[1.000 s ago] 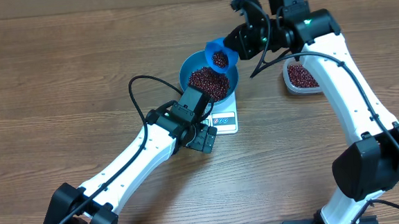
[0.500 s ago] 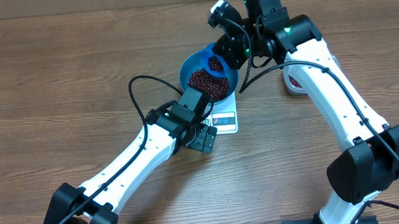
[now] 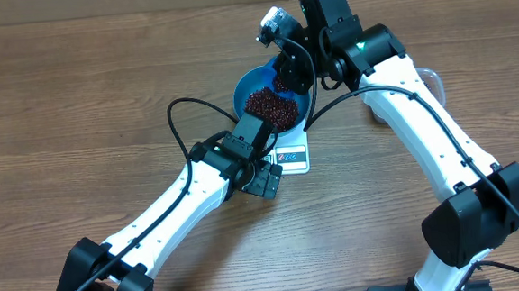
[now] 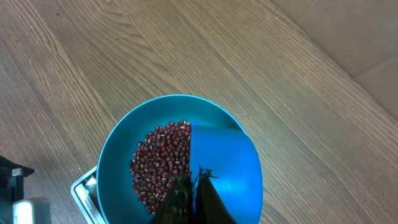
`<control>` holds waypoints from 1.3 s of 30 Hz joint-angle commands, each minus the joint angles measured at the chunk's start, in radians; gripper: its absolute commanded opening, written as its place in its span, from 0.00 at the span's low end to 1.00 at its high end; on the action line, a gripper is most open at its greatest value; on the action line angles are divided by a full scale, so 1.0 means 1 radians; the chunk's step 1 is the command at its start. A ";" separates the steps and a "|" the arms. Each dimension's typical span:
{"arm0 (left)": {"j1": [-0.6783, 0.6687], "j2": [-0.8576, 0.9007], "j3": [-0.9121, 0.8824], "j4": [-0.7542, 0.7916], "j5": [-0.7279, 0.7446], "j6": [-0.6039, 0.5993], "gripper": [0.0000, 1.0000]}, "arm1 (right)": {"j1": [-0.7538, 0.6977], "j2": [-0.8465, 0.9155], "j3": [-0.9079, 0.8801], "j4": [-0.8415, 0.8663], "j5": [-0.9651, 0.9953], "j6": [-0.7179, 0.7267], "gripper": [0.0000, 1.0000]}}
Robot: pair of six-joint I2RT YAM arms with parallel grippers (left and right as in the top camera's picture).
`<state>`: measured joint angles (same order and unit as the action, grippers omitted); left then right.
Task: Scoop item into bowl and weigh 150g on scale
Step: 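Tip the scoop with the right gripper to pour beans into the bowl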
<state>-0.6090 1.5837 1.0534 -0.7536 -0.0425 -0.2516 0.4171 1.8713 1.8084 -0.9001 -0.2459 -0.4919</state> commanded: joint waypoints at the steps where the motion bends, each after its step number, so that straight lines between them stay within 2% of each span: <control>1: -0.007 -0.007 -0.005 0.003 -0.013 0.020 1.00 | 0.002 -0.014 0.032 0.010 0.018 -0.011 0.04; 10: -0.007 -0.007 -0.005 0.003 -0.013 0.020 1.00 | 0.012 -0.014 0.032 0.013 -0.001 -0.012 0.04; 14: -0.007 -0.007 -0.005 0.003 -0.013 0.020 0.99 | 0.022 -0.014 0.032 0.010 0.075 -0.034 0.04; 39: -0.007 -0.007 -0.005 0.003 -0.013 0.020 1.00 | 0.022 -0.014 0.032 0.009 0.066 -0.032 0.04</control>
<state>-0.6090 1.5837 1.0534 -0.7536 -0.0425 -0.2516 0.4343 1.8713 1.8084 -0.8948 -0.1898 -0.5205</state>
